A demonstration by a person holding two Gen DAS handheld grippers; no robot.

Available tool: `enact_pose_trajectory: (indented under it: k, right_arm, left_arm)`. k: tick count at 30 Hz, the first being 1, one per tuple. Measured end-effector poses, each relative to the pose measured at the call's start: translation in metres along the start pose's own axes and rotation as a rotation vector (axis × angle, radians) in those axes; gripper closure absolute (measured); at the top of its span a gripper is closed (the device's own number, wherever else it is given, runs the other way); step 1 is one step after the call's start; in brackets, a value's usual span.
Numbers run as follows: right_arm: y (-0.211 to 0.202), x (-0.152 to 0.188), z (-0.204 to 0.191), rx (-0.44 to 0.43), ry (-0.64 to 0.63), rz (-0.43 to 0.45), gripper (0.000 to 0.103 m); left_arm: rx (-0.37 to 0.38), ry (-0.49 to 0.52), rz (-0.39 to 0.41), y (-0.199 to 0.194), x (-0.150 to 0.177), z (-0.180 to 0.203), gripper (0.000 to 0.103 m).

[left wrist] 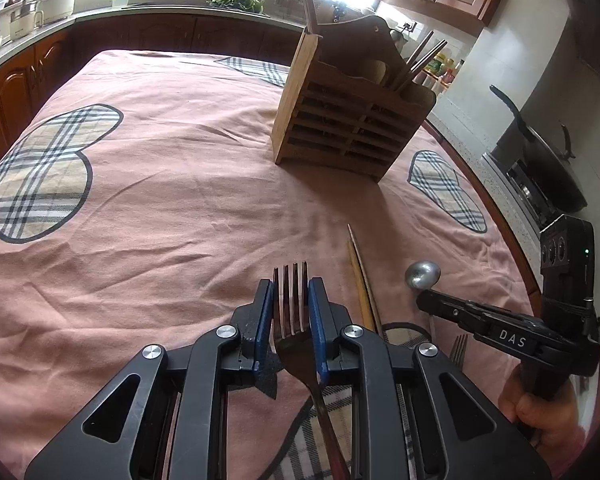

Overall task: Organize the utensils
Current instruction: 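Close the left tool on the metal fork while the right tool grasps the metal spoon, then lift the fork and spoon and lower them into the wooden holder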

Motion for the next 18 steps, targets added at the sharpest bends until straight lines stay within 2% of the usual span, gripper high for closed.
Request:
enact_pose_trajectory:
  k: [14, 15, 18]
  right_arm:
    - [-0.059, -0.001, -0.030, -0.075, -0.046, 0.200, 0.101]
    - [-0.064, -0.001, -0.033, -0.075, -0.052, 0.213, 0.101]
    - [-0.075, 0.000, -0.038, -0.070, -0.066, 0.245, 0.101]
  left_arm:
    - [0.025, -0.009, 0.123, -0.061, 0.002, 0.008, 0.089]
    - [0.026, -0.009, 0.129, -0.064, 0.003, 0.008, 0.100]
    - [0.027, -0.007, 0.142, -0.073, 0.005, 0.010, 0.100]
Point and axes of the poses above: each gripper's, at about its wrist camera, not at the fingertips, and y roughly the way its jaws point, z to its right, x to its underside, the point moved 4 cm from there along y, roughly the way its jaws point, and after that the axes turned 1 degree about z, right-handed, at the moved point
